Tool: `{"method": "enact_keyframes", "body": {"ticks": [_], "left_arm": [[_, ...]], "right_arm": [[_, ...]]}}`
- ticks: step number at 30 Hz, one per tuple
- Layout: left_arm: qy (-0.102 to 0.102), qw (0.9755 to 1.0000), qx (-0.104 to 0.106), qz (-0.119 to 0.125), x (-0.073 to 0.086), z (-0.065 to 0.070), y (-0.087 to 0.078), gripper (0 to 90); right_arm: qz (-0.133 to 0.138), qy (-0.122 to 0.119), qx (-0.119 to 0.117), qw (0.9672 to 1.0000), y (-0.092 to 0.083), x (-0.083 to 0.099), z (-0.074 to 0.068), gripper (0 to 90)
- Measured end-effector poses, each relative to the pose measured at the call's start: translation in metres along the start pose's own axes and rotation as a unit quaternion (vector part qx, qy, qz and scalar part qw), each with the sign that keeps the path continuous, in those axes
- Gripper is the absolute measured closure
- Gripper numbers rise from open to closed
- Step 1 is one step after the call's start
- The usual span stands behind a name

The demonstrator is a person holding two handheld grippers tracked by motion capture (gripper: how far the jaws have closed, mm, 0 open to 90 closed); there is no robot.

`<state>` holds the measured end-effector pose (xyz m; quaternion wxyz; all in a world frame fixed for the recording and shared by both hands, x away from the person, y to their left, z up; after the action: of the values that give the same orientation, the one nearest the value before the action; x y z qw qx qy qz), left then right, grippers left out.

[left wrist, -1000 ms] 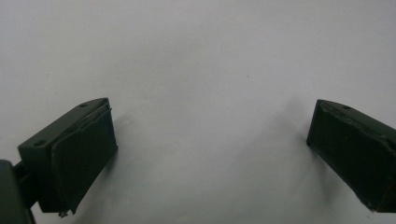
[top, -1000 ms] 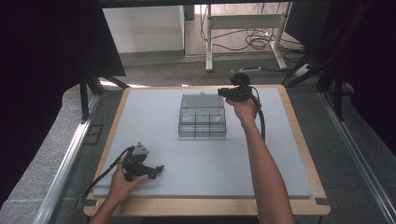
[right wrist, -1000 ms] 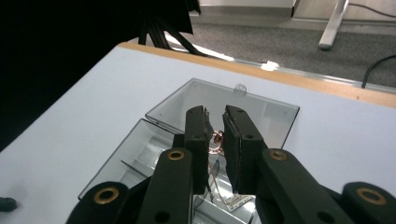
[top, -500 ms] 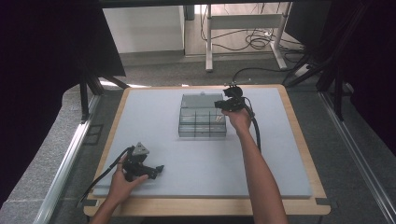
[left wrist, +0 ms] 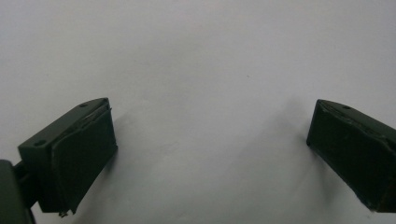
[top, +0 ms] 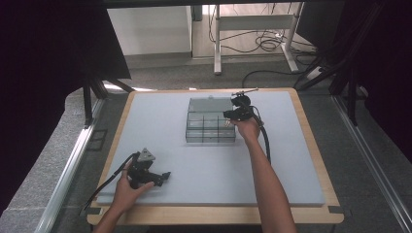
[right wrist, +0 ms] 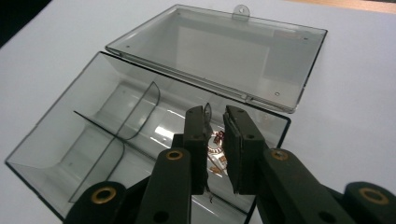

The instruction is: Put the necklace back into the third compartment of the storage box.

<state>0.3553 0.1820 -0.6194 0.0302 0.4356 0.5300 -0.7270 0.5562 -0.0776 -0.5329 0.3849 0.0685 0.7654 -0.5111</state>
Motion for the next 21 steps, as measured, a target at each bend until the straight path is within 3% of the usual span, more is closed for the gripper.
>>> {"method": "enact_keyframes", "body": {"ticks": [1, 2, 3, 13, 18, 21], "left_arm": [[0.000, 1.0000, 0.000, 0.000, 0.000, 0.000, 0.000, 0.9], [0.000, 1.0000, 0.000, 0.000, 0.000, 0.000, 0.000, 0.8], [0.000, 1.0000, 0.000, 0.000, 0.000, 0.000, 0.000, 0.8], [0.001, 1.0000, 0.000, -0.001, 0.000, 0.000, 0.000, 0.8], [0.000, 1.0000, 0.000, 0.000, 0.000, 0.000, 0.000, 0.9], [0.000, 1.0000, 0.000, 0.000, 0.000, 0.000, 0.000, 0.9]], "right_arm": [[-0.002, 0.000, 0.001, 1.0000, 0.001, 0.001, 0.001, 69.9], [-0.002, 0.000, 0.001, 1.0000, 0.001, 0.001, 0.001, 69.9], [-0.005, 0.001, 0.005, 1.0000, 0.002, 0.001, 0.002, 59.3], [0.020, 0.002, -0.005, 0.9998, -0.015, -0.002, 0.001, 48.7], [0.022, -0.027, -0.013, 0.9993, -0.033, -0.001, -0.001, 42.7], [0.035, -0.038, -0.012, 0.9986, -0.052, 0.002, 0.002, 40.3]]}}
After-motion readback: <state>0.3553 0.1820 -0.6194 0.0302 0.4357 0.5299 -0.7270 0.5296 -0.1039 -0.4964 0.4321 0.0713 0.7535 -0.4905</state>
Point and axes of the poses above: each handheld gripper's, and its own axes: y roughly forward along the jaws, x roughly out of its underside, z roughly to its right, the point moved 9 cm from there along y, roughly forward along the jaws, and after that the axes turned 2 degrees about -z, right-handed, at the moved point
